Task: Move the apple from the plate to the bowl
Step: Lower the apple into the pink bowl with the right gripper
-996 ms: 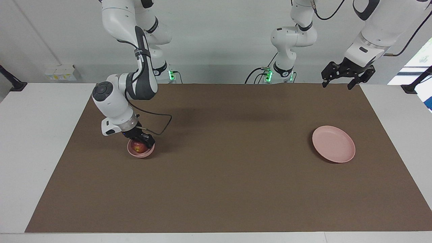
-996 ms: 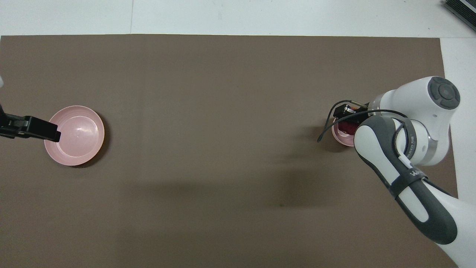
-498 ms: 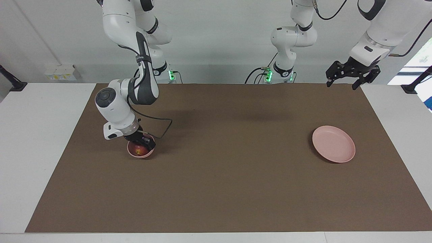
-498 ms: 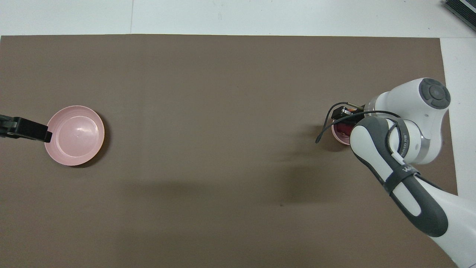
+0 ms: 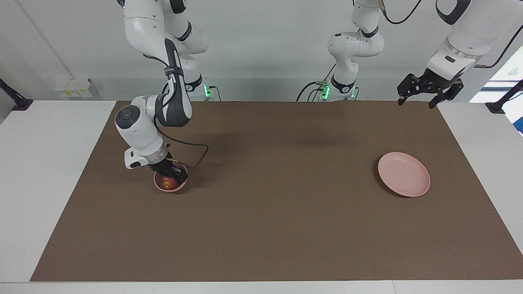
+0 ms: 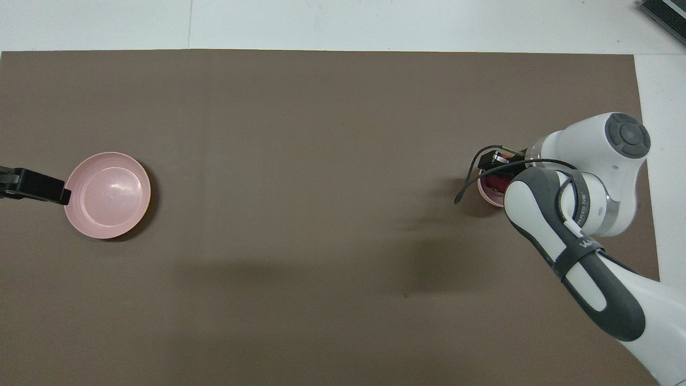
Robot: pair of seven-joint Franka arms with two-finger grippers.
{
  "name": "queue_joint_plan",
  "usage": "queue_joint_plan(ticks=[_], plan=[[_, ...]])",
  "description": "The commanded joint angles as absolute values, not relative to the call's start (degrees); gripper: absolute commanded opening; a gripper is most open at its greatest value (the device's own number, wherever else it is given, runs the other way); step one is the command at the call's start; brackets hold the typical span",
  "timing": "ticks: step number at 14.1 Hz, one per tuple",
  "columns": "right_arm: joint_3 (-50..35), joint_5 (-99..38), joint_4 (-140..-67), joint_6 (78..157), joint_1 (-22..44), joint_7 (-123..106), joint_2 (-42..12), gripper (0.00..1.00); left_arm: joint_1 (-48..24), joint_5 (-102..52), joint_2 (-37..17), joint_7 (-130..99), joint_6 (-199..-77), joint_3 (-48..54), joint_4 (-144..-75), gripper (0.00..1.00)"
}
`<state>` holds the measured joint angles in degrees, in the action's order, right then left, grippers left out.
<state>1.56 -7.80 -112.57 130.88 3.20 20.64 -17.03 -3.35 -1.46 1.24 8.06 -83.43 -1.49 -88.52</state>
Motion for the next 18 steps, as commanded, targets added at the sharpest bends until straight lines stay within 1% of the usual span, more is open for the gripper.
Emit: queue_joint_plan(ticks=[1, 7, 8, 10, 11, 12, 13, 14, 18], plan=[[1.4, -6.6, -113.1, 131.3, 3.0, 19.9, -16.9, 0.00, -4.0, -0.6, 2.3, 8.3, -84.2, -2.0, -89.6, 1.00], [1.4, -6.6, -114.3, 131.0, 2.9, 19.7, -16.8, 0.00, -4.0, -0.6, 2.3, 8.3, -84.2, -2.0, -89.6, 1.00], [1.4, -6.6, -114.3, 131.0, 2.9, 19.6, -16.8, 0.03, -4.0, -0.6, 2.3, 8.3, -84.2, -2.0, -89.6, 1.00], [1.4, -6.5, -114.3, 131.0, 2.9, 19.2, -16.8, 0.41, -4.0, -0.6, 2.3, 8.3, -84.2, -2.0, -89.6, 1.00], [1.4, -6.1, -114.3, 131.0, 2.9, 19.2, -16.8, 0.47, -4.0, -0.6, 2.3, 8.3, -84.2, -2.0, -89.6, 1.00], [1.4, -5.4, -114.2, 131.0, 2.9, 19.2, -16.8, 0.64, -4.0, -0.6, 2.3, 8.3, -84.2, -2.0, -89.6, 1.00], [1.4, -5.4, -114.2, 131.1, 2.9, 19.6, -16.8, 0.95, -4.0, -0.6, 2.3, 8.3, -84.2, -2.0, -89.6, 1.00], [1.3, -5.4, -114.0, 131.1, 2.9, 20.2, -16.9, 1.00, -4.0, -0.6, 2.3, 8.3, -84.2, -2.0, -89.6, 1.00], [1.4, -5.4, -113.6, 130.9, 2.8, 20.2, -17.0, 1.00, -4.0, -0.6, 2.3, 8.3, -84.2, -2.0, -89.6, 1.00]])
